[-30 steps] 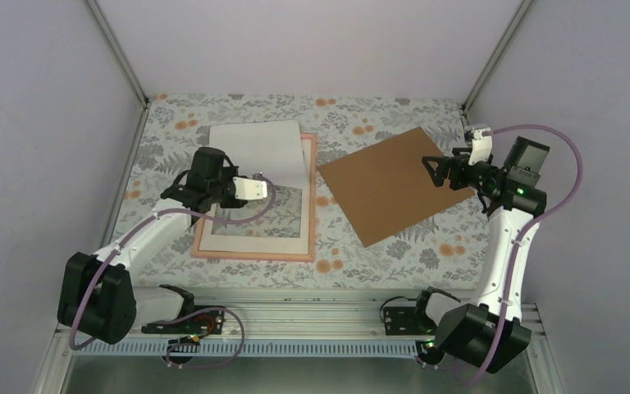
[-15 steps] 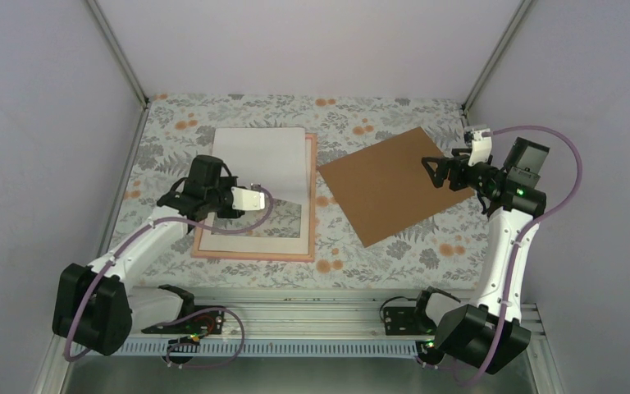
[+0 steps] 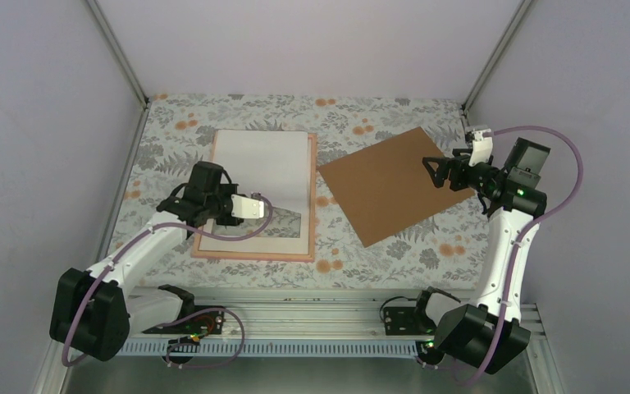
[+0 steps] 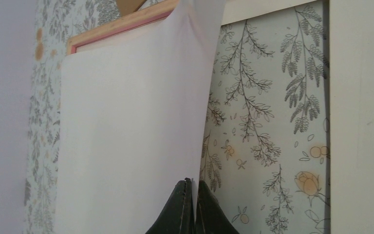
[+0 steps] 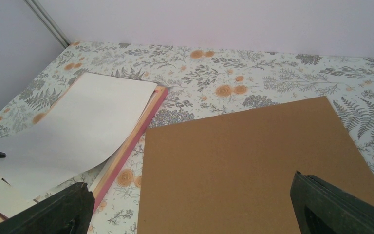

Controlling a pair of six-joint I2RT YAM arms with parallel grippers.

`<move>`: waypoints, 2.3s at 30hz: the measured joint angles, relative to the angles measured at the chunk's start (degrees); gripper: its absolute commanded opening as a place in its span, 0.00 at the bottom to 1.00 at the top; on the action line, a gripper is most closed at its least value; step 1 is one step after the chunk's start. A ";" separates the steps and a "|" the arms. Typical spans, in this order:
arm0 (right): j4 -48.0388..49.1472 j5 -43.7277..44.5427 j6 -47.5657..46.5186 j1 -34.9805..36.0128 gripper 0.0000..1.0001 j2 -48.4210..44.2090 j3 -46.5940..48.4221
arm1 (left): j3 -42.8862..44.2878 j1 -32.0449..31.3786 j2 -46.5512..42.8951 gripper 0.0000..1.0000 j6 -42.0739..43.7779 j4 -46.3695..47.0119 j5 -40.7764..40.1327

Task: Put the photo into the frame

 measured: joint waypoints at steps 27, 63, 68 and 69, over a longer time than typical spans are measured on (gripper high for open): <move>0.00 -0.81 0.02 -0.37 1.00 -0.11 -0.26 | -4.28 -1.55 -2.10 0.02 0.24 -2.32 0.48; 0.00 -0.94 0.17 -0.79 1.00 -0.17 -0.37 | -7.15 -2.95 -2.91 0.74 1.40 -2.97 -2.99; 0.00 -1.03 0.17 -1.07 1.00 -0.17 -0.37 | -4.68 -2.95 -1.99 0.98 2.99 -8.76 -1.70; 0.00 -1.03 0.15 -1.07 1.00 -0.17 -0.37 | -4.00 -2.95 -1.62 1.00 3.19 -10.01 -1.46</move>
